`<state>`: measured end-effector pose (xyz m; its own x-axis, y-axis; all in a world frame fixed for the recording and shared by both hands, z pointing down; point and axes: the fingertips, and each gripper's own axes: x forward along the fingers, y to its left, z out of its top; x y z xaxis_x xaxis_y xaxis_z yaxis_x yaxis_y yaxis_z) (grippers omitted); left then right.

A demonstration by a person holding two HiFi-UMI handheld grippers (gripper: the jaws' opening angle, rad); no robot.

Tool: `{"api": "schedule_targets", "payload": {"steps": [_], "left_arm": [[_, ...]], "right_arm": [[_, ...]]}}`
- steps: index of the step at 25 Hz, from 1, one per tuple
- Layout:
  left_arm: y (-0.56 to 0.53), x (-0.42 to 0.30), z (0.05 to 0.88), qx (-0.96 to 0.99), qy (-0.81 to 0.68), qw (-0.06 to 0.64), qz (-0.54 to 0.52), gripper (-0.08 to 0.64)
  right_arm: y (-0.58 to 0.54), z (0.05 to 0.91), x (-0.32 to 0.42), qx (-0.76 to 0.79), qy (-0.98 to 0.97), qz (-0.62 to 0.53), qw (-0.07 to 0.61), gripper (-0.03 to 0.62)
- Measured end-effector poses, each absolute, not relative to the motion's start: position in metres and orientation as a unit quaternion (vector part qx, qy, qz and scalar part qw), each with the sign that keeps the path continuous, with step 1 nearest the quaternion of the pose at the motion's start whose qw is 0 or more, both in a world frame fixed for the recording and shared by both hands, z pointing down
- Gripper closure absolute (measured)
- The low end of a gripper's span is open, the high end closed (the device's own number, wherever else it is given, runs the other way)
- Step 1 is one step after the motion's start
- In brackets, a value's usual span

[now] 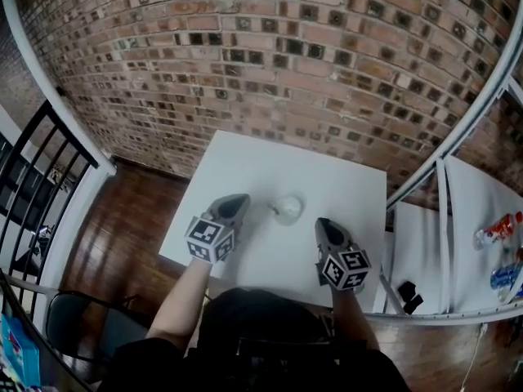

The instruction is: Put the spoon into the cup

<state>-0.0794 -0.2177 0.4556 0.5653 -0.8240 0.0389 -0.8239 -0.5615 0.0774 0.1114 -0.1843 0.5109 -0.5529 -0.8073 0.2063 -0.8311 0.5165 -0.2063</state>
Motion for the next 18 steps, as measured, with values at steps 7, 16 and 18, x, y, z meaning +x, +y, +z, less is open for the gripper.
{"api": "schedule_targets", "payload": {"steps": [7,16,18], "left_arm": [[-0.197,-0.133,0.451,0.859,-0.512,0.013,-0.004,0.557],[-0.180,-0.158,0.457,0.848,-0.526,0.049,-0.047,0.557],[-0.179,-0.157,0.460,0.850,-0.522,0.057,-0.050,0.557]], "right_arm": [[-0.178,0.523,0.124,0.482,-0.861,0.148,0.068,0.589],[-0.162,0.514,0.147,0.511,-0.846,0.146,0.047,0.591],[-0.162,0.513,0.150,0.514,-0.844,0.144,0.045,0.591]]}}
